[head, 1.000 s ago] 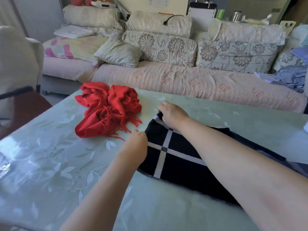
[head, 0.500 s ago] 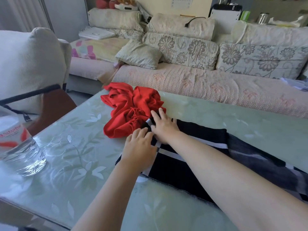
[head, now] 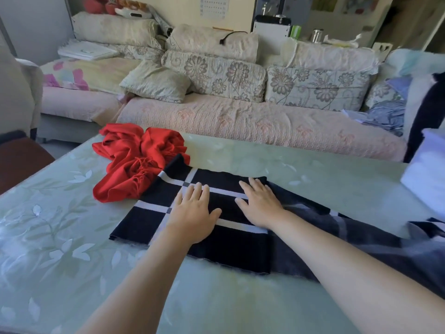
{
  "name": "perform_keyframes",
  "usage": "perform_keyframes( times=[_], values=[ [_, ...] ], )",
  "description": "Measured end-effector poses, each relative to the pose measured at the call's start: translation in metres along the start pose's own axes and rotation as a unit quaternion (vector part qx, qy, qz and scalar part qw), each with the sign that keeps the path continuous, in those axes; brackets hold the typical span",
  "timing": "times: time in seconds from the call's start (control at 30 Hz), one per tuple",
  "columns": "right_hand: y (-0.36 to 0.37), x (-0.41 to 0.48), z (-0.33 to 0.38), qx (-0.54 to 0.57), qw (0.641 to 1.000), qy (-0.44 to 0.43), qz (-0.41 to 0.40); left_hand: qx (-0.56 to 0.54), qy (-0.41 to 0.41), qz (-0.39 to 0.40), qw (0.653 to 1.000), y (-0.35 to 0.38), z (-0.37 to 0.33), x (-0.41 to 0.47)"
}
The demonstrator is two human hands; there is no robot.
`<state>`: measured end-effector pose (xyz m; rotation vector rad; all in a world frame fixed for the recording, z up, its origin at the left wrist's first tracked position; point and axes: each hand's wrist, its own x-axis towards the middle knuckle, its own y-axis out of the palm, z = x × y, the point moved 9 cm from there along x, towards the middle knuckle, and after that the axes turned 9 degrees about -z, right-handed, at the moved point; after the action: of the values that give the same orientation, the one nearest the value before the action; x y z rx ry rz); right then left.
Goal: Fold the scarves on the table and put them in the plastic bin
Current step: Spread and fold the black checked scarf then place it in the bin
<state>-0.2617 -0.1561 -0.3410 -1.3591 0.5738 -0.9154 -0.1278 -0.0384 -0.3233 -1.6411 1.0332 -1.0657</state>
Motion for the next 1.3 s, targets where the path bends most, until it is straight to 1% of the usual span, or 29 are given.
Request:
perform_keyframes(
  times=[0.17,0.27,0.33,0.4,0.5,0.53,0.57,0.6,0.63,0.7,0.77,0.83,0.9,0.97,1.07,1.13,1.17,1.2,1.23,1.3],
  values=[
    [-0.040,-0.061,-0.085,0.032,0.996,0.077,-0.028,-0.053,0.101,0.033,0.993,0.012,-0.106,0.001],
    [-0.060,-0.093,-0.134,0.036,0.992,0.104,-0.062,-0.083,0.163,0.036,0.982,0.018,-0.170,-0.006],
    [-0.074,-0.109,-0.164,0.026,0.989,0.111,-0.096,-0.084,0.210,0.032,0.973,0.024,-0.206,-0.013],
    [-0.086,-0.121,-0.193,0.010,0.986,0.125,-0.112,-0.078,0.241,0.042,0.967,0.035,-0.231,-0.018],
    [-0.099,-0.135,-0.236,-0.032,0.982,0.157,-0.097,-0.046,0.235,0.104,0.965,0.061,-0.245,-0.022],
    [-0.101,-0.140,-0.248,-0.064,0.982,0.163,-0.073,-0.027,0.229,0.119,0.966,0.068,-0.247,-0.021],
    [-0.101,-0.146,-0.259,-0.092,0.980,0.168,-0.043,-0.010,0.229,0.116,0.966,0.072,-0.250,-0.020],
    [-0.101,-0.153,-0.270,-0.110,0.978,0.178,-0.011,-0.003,0.234,0.090,0.968,0.070,-0.255,-0.016],
    [-0.100,-0.162,-0.280,-0.121,0.974,0.190,0.015,-0.011,0.243,0.048,0.969,0.064,-0.263,-0.013],
    [-0.099,-0.178,-0.300,-0.129,0.967,0.214,0.044,-0.072,0.260,-0.028,0.963,0.050,-0.281,-0.007],
    [-0.103,-0.192,-0.316,-0.118,0.966,0.225,0.052,-0.144,0.257,-0.057,0.954,0.042,-0.296,-0.001],
    [-0.112,-0.199,-0.324,-0.109,0.971,0.211,0.036,-0.172,0.247,-0.057,0.952,0.043,-0.312,0.005],
    [-0.123,-0.203,-0.324,-0.123,0.975,0.183,0.006,-0.153,0.246,-0.035,0.956,0.051,-0.332,0.009],
    [-0.131,-0.206,-0.323,-0.115,0.980,0.159,-0.025,-0.122,0.227,-0.002,0.966,0.062,-0.349,0.018],
    [-0.141,-0.209,-0.323,-0.044,0.989,0.112,-0.086,-0.065,0.181,0.045,0.980,0.074,-0.362,0.037],
    [-0.155,-0.212,-0.316,0.025,0.988,0.092,-0.118,-0.017,0.189,0.085,0.978,0.081,-0.370,0.041],
    [-0.160,-0.215,-0.311,0.054,0.988,0.097,-0.108,-0.004,0.205,0.104,0.973,0.084,-0.374,0.040],
    [-0.162,-0.217,-0.306,0.080,0.988,0.108,-0.080,0.003,0.225,0.116,0.968,0.085,-0.378,0.039],
    [-0.160,-0.221,-0.299,0.103,0.987,0.117,-0.036,0.010,0.242,0.121,0.963,0.087,-0.381,0.037],
    [-0.146,-0.228,-0.284,0.132,0.981,0.117,0.077,0.019,0.263,0.122,0.957,0.088,-0.384,0.035]
  ],
)
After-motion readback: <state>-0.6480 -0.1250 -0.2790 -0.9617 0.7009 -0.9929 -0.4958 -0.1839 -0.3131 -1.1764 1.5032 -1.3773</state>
